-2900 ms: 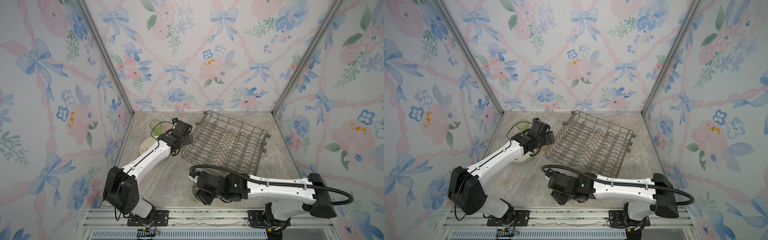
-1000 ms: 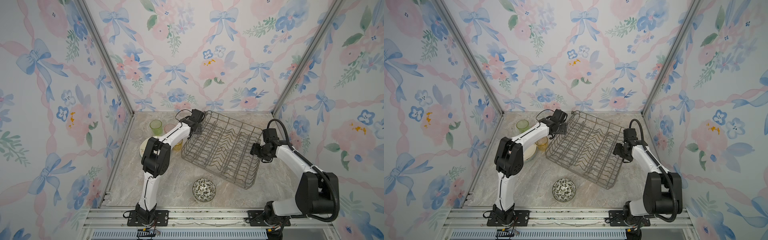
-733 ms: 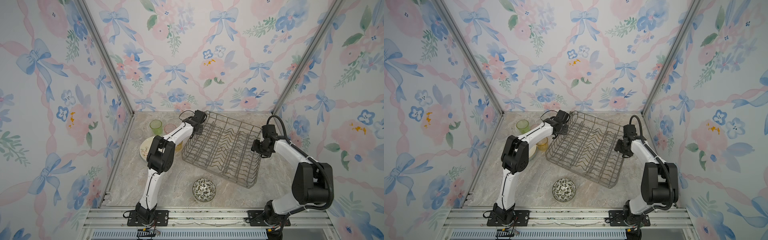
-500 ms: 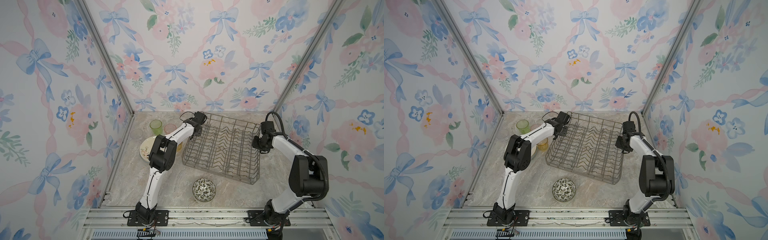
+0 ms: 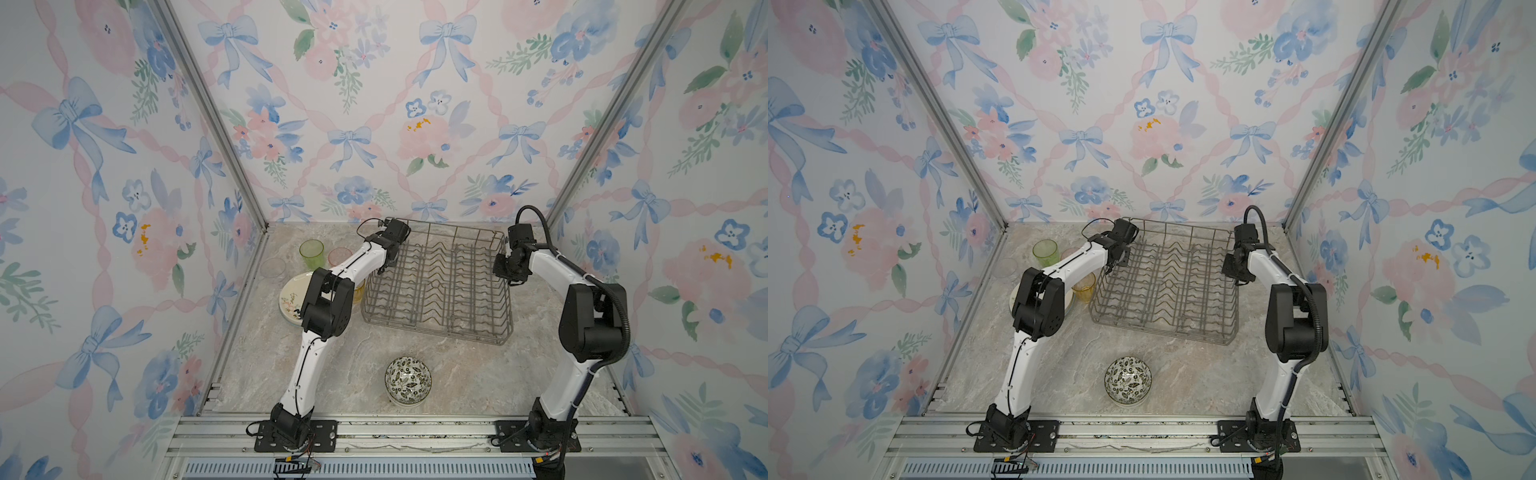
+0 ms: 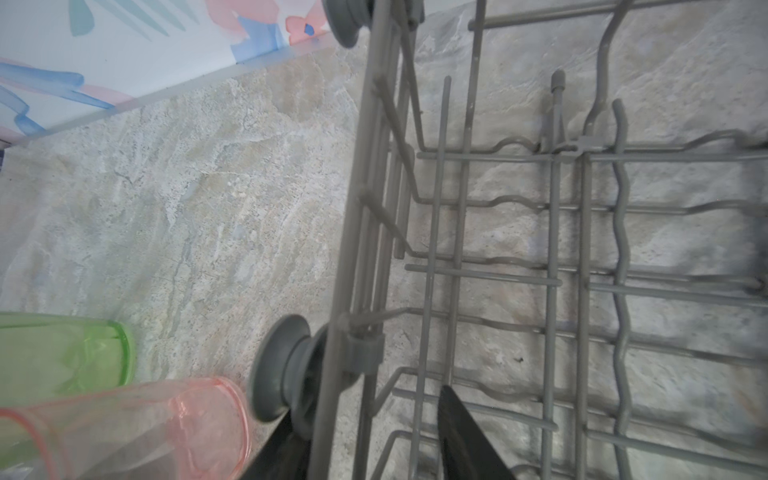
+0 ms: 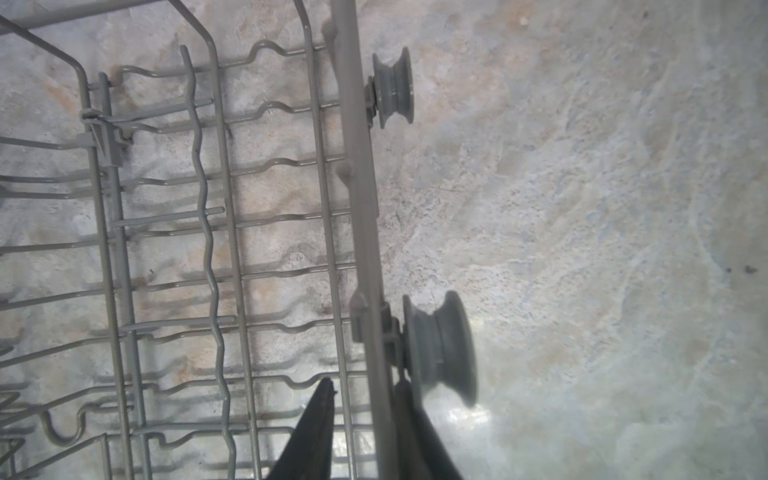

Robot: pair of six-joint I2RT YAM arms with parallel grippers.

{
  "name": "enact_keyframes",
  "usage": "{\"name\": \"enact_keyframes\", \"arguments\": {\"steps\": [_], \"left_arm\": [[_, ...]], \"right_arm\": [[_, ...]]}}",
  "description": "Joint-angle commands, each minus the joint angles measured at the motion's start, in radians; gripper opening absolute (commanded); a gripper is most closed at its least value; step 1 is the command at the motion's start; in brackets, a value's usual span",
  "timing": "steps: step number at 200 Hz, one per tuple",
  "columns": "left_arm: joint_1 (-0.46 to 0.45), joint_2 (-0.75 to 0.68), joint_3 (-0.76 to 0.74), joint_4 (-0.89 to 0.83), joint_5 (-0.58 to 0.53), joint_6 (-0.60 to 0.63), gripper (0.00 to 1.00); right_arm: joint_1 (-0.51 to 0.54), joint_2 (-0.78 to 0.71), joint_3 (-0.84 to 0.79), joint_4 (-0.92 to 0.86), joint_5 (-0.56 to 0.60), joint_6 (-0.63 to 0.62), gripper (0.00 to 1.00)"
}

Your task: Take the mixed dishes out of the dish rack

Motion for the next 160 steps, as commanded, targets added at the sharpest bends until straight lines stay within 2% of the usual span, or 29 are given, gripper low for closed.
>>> {"name": "enact_keyframes", "arguments": {"steps": [1, 24, 59, 106, 130, 141, 160], "left_arm": [[-0.008, 0.023, 0.037, 0.036, 0.032, 0.004, 0.47], [-0.002, 0.030, 0.052, 0.036, 0.019, 0.008, 0.48], [0.007, 0.038, 0.072, 0.037, 0.010, 0.017, 0.48], [0.012, 0.039, 0.077, 0.037, 0.015, 0.032, 0.47], [0.008, 0.040, 0.073, 0.037, 0.020, 0.038, 0.49], [0.006, 0.037, 0.070, 0.037, 0.018, 0.036, 0.51], [-0.004, 0.025, 0.062, 0.037, -0.001, 0.025, 0.54]], "right_arm": [[0.059, 0.072, 0.100, 0.020, -0.096, -0.013, 0.27], [0.079, 0.132, 0.172, 0.016, -0.123, -0.018, 0.23], [0.121, 0.196, 0.246, 0.017, -0.139, -0.036, 0.23], [0.121, 0.198, 0.231, 0.053, -0.150, -0.015, 0.24], [0.099, 0.144, 0.166, 0.106, -0.145, -0.004, 0.37], [0.090, 0.119, 0.143, 0.123, -0.146, 0.000, 0.39], [0.076, 0.073, 0.104, 0.156, -0.152, -0.005, 0.54]]}}
